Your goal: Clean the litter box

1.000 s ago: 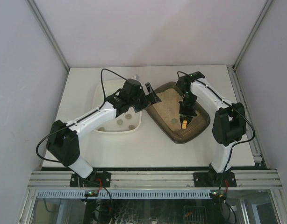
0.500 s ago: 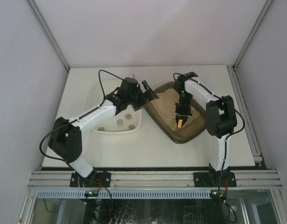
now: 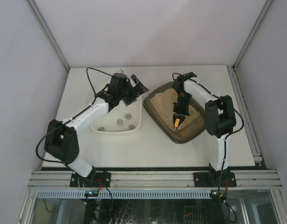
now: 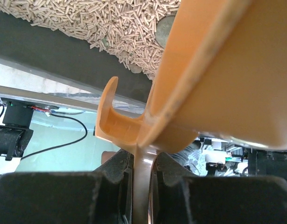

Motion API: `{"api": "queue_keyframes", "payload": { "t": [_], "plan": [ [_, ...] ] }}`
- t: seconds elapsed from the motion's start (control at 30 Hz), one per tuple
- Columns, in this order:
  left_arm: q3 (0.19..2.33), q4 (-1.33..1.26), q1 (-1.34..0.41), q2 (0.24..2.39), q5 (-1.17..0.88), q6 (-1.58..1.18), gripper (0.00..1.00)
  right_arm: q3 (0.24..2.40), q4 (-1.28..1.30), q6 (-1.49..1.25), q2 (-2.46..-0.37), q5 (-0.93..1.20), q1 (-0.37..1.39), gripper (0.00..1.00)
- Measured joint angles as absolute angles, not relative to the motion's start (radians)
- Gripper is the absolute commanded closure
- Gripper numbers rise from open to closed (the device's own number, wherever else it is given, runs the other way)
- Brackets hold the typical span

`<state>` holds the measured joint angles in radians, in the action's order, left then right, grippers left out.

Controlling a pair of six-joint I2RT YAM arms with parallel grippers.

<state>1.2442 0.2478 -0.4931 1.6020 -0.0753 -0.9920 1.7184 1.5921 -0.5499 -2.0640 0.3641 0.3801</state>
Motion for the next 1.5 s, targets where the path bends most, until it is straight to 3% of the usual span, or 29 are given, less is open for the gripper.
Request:
{"api": "queue_keyframes", "payload": {
  "t": [0.9, 1.13, 1.5],
  "plan": [
    [1.223, 0.250, -0.493, 1.529, -0.005, -0.921, 0.02, 1.662, 1.513, -0.573, -2.064, 0.727, 0.379, 1.00],
    [1.223, 0.250, -0.493, 1.534, -0.002, -0.870, 0.03, 1.432, 1.193, -0.619, -1.977, 0.813, 0.387, 1.00],
    [1.226, 0.252, -0.493, 1.547, -0.002, -0.819, 0.04, 1.330, 0.727, -0.688, -1.986, 0.978, 0.391, 1.00]
  ]
}}
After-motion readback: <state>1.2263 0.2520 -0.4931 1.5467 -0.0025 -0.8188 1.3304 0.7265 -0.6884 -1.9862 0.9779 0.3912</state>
